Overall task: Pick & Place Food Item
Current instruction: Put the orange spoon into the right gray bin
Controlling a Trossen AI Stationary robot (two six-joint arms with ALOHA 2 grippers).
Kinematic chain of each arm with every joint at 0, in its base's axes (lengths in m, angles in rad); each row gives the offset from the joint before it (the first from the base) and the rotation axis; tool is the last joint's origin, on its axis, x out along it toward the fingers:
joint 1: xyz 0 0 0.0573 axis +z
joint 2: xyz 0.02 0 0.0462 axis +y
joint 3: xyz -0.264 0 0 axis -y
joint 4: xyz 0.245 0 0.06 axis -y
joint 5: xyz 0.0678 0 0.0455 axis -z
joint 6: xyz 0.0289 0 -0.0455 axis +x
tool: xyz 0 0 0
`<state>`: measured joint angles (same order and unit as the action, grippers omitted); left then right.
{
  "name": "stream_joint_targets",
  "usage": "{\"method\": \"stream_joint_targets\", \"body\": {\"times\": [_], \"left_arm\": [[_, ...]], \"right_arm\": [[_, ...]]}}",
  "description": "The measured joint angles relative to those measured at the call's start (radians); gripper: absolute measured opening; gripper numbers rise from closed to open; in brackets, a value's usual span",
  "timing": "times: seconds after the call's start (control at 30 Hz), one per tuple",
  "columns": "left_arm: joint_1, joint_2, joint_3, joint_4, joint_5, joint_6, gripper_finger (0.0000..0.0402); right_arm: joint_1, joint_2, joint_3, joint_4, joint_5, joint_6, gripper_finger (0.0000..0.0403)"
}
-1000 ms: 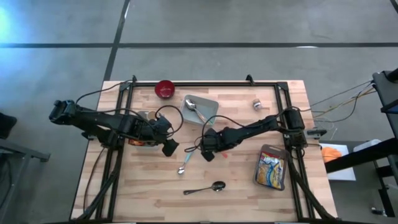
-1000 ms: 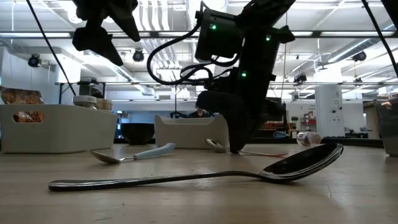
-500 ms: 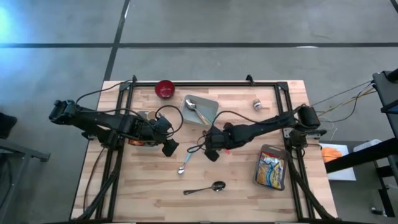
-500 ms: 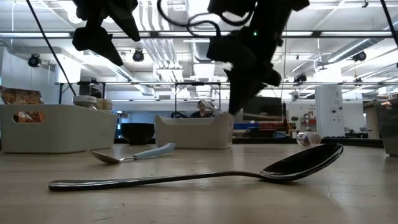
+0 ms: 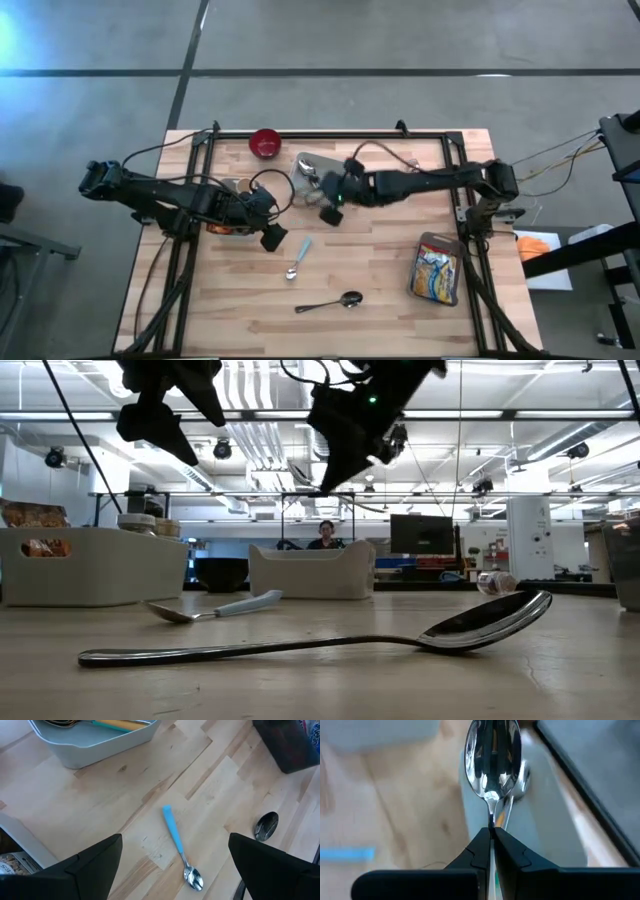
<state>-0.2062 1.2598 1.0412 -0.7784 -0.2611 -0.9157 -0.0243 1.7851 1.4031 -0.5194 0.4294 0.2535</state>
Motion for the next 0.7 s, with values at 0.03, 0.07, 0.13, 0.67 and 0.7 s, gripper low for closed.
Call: {"method": "stream_joint_targets", "body": {"times": [0.03,0.07,0.13,0.67,0.7], "left_arm": [[0.000,0.000,0.000,0.000,0.000,0.000,0.0372],[0.000,0.000,0.000,0.000,0.000,0.000,0.0372],[0.000,0.000,0.000,0.000,0.000,0.000,0.0372],[0.000,0.000,0.000,0.000,0.000,0.000,0.0372],[0.000,0.000,0.000,0.000,0.000,0.000,0.0372]], "right_arm": [[-0.024,0.000,0.001,0.038,-0.018,-0.023,0.0012],[-0.048,0.000,0.000,0.070,-0.037,-0.042,0.0012],[-0.094,0.000,-0.001,0.122,-0.077,-0.052,0.0012],[-0.282,0.006,-0.011,0.268,-0.321,-0.063,0.0012],[-0.288,0.006,-0.010,0.271,-0.341,-0.048,0.0012]]}}
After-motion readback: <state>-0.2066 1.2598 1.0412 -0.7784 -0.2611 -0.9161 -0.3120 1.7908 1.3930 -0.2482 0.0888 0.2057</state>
